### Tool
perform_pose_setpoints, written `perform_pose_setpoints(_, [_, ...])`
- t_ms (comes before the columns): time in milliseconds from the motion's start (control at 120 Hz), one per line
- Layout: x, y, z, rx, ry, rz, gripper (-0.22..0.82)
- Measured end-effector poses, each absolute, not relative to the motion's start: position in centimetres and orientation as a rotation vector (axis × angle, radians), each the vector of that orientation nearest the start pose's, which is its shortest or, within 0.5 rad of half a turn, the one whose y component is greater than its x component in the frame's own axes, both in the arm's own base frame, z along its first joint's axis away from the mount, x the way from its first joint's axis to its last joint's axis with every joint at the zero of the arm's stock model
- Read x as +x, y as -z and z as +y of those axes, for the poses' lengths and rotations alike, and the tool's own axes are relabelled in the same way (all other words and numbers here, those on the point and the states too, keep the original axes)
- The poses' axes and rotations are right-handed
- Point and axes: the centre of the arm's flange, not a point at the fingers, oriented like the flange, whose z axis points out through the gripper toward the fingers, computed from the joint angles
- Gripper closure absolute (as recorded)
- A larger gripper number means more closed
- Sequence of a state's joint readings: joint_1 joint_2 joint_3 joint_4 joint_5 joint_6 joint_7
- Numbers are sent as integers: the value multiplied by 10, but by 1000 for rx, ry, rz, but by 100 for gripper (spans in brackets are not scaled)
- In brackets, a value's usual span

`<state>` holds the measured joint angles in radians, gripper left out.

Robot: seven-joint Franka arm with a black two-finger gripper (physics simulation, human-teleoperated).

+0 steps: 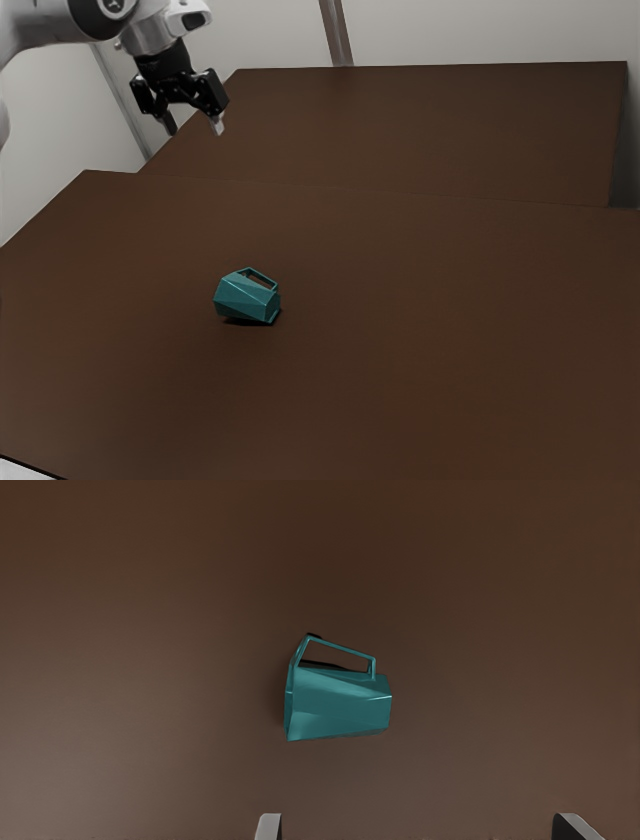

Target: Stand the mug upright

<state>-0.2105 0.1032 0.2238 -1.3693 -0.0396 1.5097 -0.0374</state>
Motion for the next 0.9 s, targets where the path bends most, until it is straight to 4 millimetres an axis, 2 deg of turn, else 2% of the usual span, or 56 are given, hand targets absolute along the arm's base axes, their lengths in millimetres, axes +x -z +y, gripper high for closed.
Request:
perform_pose_setpoints(125, [576, -645, 4, -3198, -2, -108, 2])
perform_pose_setpoints(183, [570, -618, 21, -3223, -90, -157, 2])
perform_pose_setpoints(242, [565, -577, 58, -3287, -195, -281, 2])
perform_pose_setpoints(367, [535, -495, 160, -3424, -340, -662, 2])
perform_pose_setpoints(433, [529, -449, 194, -3487, -393, -814, 2])
perform_pose_setpoints(475, [533, -423, 198, -3525, -424, -847, 2])
perform_pose_setpoints(575, [547, -364, 193, -3607, -488, -867, 2])
perform_pose_setpoints(617, [546, -341, 189, -3640, -520, -878, 2])
perform_pose_setpoints(675, [537, -318, 189, -3677, -544, -887, 2])
perform_pose_setpoints(775, [533, -308, 192, -3763, -460, -820, 2])
perform_pose_setpoints(900, [542, -318, 186, -3921, -223, -723, 2])
